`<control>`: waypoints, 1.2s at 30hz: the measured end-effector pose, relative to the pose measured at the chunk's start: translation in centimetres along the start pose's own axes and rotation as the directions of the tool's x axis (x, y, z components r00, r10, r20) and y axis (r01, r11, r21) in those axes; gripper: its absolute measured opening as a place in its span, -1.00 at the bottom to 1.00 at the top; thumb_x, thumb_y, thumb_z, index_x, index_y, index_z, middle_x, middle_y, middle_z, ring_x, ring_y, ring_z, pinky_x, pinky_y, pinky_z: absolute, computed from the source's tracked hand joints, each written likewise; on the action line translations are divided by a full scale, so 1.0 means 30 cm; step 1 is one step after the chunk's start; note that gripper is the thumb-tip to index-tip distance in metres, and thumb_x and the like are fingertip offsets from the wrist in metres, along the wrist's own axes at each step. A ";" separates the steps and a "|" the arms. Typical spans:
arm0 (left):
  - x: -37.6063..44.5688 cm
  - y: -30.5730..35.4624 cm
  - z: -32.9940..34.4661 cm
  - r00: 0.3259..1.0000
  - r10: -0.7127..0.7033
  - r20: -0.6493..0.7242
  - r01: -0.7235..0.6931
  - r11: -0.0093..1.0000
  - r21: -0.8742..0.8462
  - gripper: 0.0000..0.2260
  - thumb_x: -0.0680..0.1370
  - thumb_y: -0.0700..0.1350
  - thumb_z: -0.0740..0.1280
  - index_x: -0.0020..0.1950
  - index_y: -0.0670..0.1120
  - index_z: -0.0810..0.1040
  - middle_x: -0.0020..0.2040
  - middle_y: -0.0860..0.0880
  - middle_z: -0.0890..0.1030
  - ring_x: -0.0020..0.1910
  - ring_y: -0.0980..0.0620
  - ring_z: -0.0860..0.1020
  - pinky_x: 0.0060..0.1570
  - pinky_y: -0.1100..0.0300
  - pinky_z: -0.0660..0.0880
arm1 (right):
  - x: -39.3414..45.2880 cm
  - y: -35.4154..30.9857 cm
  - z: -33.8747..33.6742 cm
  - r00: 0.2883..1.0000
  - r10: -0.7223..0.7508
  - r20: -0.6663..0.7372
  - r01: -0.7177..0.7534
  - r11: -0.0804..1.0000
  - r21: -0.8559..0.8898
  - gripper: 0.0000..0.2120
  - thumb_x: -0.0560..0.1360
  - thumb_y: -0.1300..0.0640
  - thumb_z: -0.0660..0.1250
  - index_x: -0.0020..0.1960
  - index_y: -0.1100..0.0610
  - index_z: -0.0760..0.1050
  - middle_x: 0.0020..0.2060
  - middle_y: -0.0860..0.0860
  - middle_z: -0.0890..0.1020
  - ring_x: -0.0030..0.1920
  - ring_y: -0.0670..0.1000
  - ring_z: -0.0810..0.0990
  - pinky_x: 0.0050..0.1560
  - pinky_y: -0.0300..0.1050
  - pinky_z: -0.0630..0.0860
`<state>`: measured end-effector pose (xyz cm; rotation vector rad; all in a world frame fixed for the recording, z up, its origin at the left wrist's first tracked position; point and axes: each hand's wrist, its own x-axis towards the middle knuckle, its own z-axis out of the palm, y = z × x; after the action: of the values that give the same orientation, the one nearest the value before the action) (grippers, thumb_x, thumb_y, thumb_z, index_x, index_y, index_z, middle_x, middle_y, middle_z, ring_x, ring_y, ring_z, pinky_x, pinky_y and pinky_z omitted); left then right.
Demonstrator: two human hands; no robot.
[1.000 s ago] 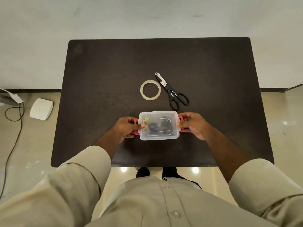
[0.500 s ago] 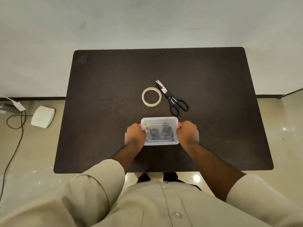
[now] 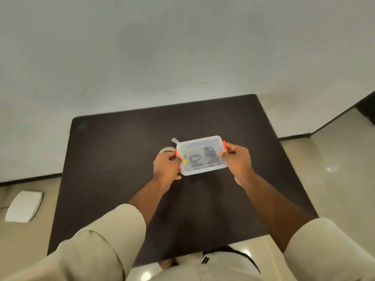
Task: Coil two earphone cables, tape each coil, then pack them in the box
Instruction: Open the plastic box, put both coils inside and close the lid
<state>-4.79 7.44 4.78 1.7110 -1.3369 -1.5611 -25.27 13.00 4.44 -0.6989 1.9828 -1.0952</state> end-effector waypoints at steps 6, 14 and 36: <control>0.198 0.261 0.217 0.993 0.098 0.062 -0.104 0.991 0.085 -0.85 0.52 -0.26 0.28 -0.08 -0.11 0.65 -0.21 -0.15 0.69 -0.28 -0.06 0.65 -0.35 0.13 0.62 | 0.302 -0.162 -0.217 0.976 -0.206 -0.070 0.180 0.946 -0.271 -0.89 0.50 0.20 0.34 -0.14 0.18 0.63 -0.26 0.13 0.66 -0.23 0.09 0.62 -0.17 -0.05 0.57; 0.559 0.446 0.627 0.994 0.111 -0.013 -0.108 0.984 0.144 -0.91 0.45 -0.25 0.39 -0.07 -0.14 0.63 -0.19 -0.12 0.66 -0.29 -0.05 0.63 -0.30 0.02 0.65 | 0.833 -0.197 -0.427 0.946 -0.323 0.041 0.284 0.759 -0.585 -0.80 0.56 0.21 0.25 0.10 0.25 0.59 -0.13 0.15 0.64 -0.10 0.18 0.60 -0.14 -0.10 0.46; 0.930 0.403 0.830 0.991 0.115 0.062 -0.129 0.942 0.309 -0.67 0.54 0.02 0.35 0.29 -0.03 0.51 -0.03 -0.03 0.63 -0.02 -0.01 0.60 -0.13 0.25 0.46 | 1.184 -0.075 -0.386 0.984 -0.180 -0.014 0.144 0.830 -0.539 -0.75 0.57 0.17 0.24 0.20 0.23 0.51 0.08 0.18 0.63 0.09 0.21 0.58 -0.01 -0.14 0.44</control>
<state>-35.42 -15.30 -4.67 1.7409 -1.7556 -1.3804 -54.68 -9.28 -1.94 -1.1546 2.3460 -0.6459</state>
